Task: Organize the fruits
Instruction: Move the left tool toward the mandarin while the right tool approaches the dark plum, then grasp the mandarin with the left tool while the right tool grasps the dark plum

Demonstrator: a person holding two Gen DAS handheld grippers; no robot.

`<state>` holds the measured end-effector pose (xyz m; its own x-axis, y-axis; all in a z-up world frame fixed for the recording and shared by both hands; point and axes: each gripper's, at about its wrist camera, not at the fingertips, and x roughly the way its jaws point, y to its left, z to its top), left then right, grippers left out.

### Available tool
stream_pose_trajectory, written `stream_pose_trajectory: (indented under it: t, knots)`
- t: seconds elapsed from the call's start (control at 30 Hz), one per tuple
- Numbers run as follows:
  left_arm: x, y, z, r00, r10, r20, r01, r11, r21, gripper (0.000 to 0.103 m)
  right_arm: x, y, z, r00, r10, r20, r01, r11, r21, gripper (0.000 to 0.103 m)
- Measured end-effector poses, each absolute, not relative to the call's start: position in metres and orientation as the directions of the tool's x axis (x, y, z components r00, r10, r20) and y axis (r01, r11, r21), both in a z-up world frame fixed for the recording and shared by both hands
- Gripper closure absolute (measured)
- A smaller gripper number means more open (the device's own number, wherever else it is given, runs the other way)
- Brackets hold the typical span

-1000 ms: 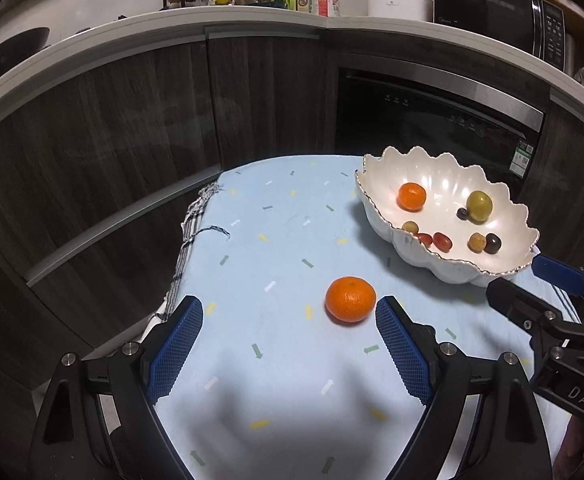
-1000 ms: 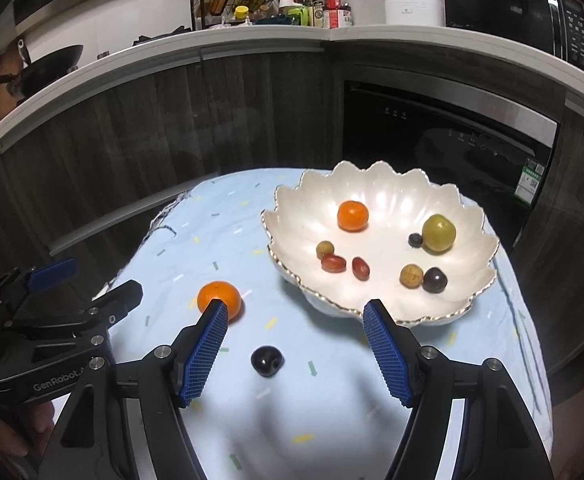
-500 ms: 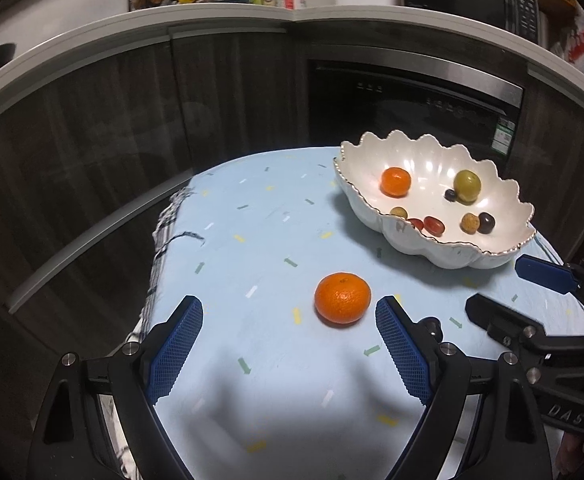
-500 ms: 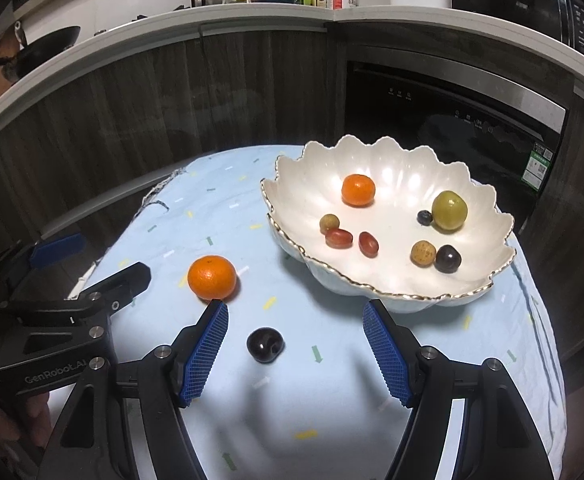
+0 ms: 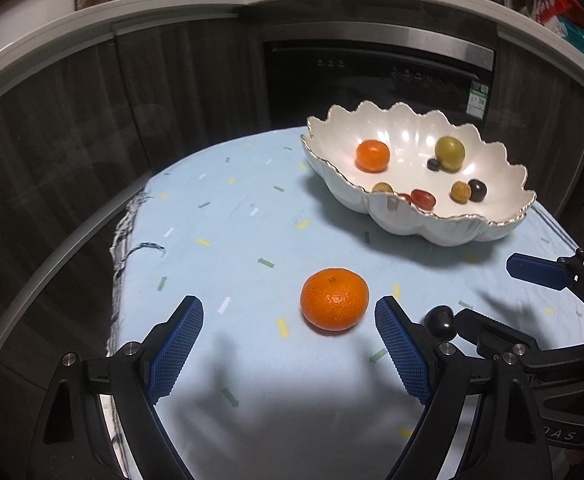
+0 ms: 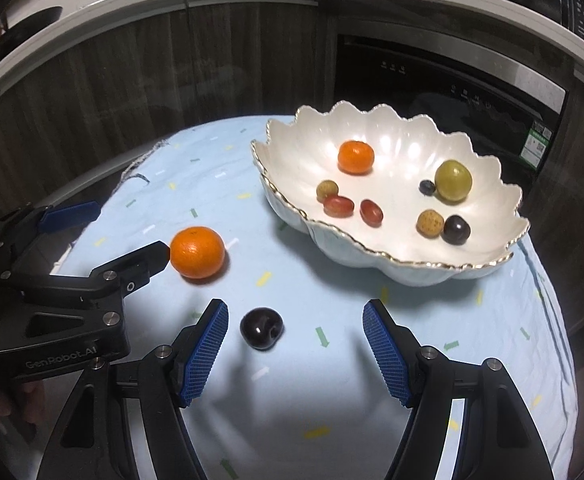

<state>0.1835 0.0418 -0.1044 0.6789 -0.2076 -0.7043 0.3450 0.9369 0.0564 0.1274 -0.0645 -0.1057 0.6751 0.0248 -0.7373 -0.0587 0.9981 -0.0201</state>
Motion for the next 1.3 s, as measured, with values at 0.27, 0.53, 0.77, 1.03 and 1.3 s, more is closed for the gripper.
stream_pose_trajectory:
  t: [0.27,0.53,0.77,1.03,1.3]
  knots:
    - [0.189,0.03,-0.118,0.66,-0.216,-0.719,0.421,0.899,0.117,0.015,0.127,-0.063,-0.121,0.667,0.012,-0.745,-0.06,0.997,-0.038,0.032]
    - [0.197,0.023,-0.127,0.634,-0.246,-0.733,0.455,0.886,0.095,0.015,0.13,-0.06,-0.134,0.644,0.045,-0.764,-0.09,0.996,-0.018,0.032]
    - [0.206,0.019,-0.131,0.608,-0.272,-0.745,0.477,0.876,0.07,0.022,0.137,-0.062,-0.138,0.636,0.057,-0.77,-0.083,0.997,0.006,0.034]
    - [0.215,0.014,-0.139,0.57,-0.295,-0.767,0.504,0.863,0.042,0.034,0.146,-0.059,-0.142,0.623,0.096,-0.776,-0.111,0.993,0.034,0.051]
    - [0.22,0.012,-0.145,0.521,-0.33,-0.787,0.525,0.851,-0.009,0.055,0.148,-0.055,-0.143,0.618,0.129,-0.775,-0.143,0.988,0.05,0.065]
